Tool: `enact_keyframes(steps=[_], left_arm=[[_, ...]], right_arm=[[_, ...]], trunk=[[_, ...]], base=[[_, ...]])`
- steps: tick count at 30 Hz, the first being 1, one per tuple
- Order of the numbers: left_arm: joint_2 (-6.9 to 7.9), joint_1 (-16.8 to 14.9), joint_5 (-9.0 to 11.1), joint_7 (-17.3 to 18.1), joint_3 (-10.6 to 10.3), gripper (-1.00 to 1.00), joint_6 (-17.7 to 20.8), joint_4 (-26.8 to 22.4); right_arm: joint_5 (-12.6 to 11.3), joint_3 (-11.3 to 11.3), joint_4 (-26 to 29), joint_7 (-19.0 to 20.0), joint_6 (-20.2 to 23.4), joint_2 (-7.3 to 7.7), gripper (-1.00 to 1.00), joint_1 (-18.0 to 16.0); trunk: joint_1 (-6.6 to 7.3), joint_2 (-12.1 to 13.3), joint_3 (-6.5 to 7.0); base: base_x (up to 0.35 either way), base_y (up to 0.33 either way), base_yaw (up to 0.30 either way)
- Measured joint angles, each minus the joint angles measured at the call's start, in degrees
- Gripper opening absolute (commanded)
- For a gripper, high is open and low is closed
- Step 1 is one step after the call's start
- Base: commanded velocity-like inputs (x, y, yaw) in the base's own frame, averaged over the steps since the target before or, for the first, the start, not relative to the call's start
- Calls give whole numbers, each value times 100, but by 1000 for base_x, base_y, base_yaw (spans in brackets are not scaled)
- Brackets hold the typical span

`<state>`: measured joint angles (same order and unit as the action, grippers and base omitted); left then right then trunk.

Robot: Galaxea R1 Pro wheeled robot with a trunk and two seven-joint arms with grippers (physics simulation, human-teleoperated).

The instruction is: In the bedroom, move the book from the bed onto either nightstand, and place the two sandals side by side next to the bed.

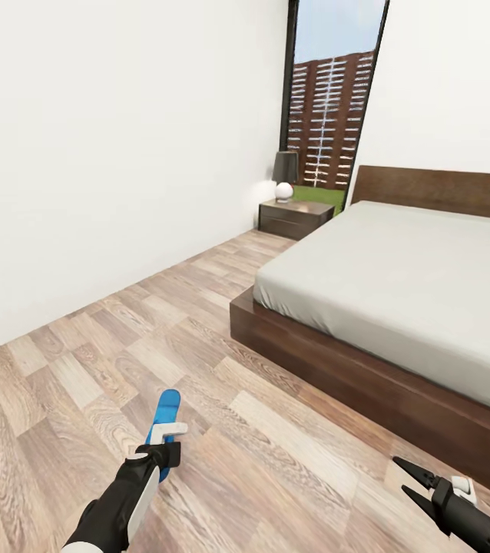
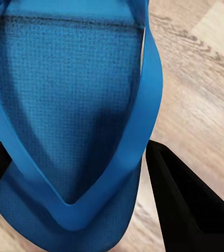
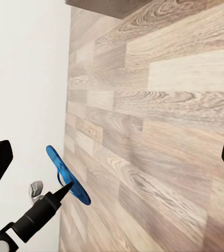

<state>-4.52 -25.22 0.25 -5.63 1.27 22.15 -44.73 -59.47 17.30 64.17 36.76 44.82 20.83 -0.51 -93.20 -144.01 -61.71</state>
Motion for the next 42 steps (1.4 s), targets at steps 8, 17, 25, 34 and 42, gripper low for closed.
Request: enact_keyframes(steps=[8, 17, 25, 34, 42], left_arm=[[1, 0, 1, 1, 0, -100, 0, 0], [0, 0, 5, 5, 0, -100, 0, 0], [0, 0, 2, 5, 0, -100, 0, 0], [0, 0, 5, 6, 0, -100, 0, 0], [0, 0, 5, 6, 0, -100, 0, 0]], right_arm=[[1, -3, 0, 0, 0, 0, 100, 1], [5, -5, 0, 0, 0, 0, 100, 0], [5, -2, 0, -3, 0, 0, 100, 1], [5, -6, 0, -9, -5, 0, 100, 1], [5, -6, 0, -9, -6, 0, 100, 1]], trunk=[[21, 11, 177], [44, 23, 377], [64, 34, 554], [88, 46, 754], [108, 56, 931]], base=[[0, 0, 0], [0, 0, 0], [0, 0, 0], [0, 0, 0], [0, 0, 0]])
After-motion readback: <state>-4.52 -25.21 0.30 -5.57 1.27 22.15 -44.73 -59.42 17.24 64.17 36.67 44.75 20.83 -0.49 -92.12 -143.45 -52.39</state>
